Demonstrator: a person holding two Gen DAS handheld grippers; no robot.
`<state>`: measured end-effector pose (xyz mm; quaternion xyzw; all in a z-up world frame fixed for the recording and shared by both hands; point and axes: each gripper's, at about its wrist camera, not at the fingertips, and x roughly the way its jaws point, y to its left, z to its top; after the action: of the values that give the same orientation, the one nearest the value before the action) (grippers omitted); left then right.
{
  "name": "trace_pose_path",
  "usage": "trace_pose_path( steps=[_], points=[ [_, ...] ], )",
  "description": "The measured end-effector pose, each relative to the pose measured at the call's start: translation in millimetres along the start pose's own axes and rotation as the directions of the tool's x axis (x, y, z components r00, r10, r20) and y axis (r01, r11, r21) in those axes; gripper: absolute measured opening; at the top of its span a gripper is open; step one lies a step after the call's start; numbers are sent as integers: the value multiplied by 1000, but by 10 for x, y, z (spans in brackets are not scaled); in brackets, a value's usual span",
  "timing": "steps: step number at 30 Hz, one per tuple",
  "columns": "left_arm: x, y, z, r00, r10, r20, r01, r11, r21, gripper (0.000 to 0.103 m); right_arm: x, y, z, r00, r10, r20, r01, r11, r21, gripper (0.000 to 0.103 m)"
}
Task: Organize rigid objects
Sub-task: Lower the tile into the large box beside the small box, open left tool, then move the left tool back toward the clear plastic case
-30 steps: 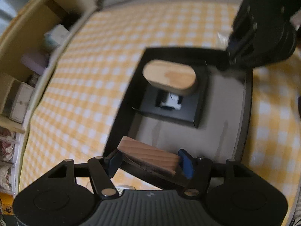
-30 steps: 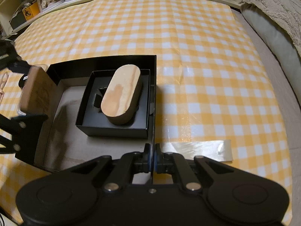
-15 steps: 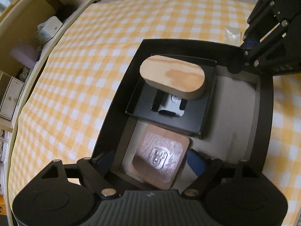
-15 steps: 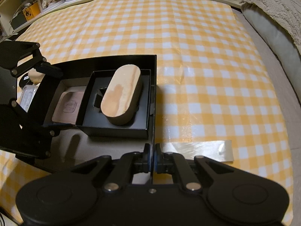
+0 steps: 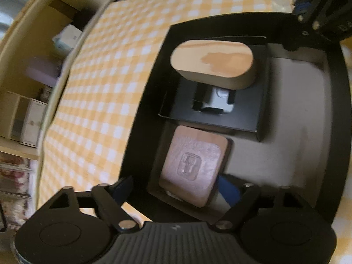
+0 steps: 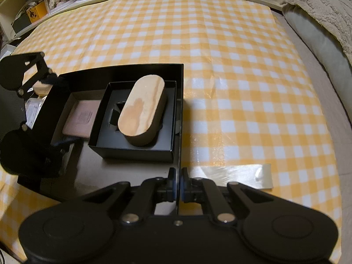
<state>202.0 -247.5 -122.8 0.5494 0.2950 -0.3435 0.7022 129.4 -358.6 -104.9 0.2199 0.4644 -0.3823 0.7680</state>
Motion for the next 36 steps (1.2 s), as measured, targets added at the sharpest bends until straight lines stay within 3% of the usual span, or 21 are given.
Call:
trace_pose_path(
  steps=[8, 14, 19, 25, 30, 36],
  points=[
    [-45, 70, -15, 1000, 17, 23, -16, 999, -46, 79, -7, 47, -7, 1000, 11, -1, -11, 1000, -8, 6],
    [-267, 191, -52, 996, -53, 71, 63, 989, -135, 79, -4, 78, -9, 1000, 9, -1, -9, 1000, -9, 5],
    [-568, 250, -178, 988, -66, 141, 99, 966, -238, 90, 3, 76, -7, 1000, 9, -2, -9, 1000, -7, 5],
    [-888, 393, -440, 973, -80, 216, 169, 884, -435, 103, -13, 57, 4, 1000, -2, -2, 2, 1000, 0, 4],
    [-1036, 527, -732, 966, -107, 233, 229, 768, -598, 103, -36, 7, 17, 1000, -8, 0, 8, 1000, 8, 4],
    [-1039, 652, -1152, 982, -49, 181, 170, 642, -747, 103, -35, -3, 8, 1000, -14, 0, 14, 1000, 4, 4]
  ],
)
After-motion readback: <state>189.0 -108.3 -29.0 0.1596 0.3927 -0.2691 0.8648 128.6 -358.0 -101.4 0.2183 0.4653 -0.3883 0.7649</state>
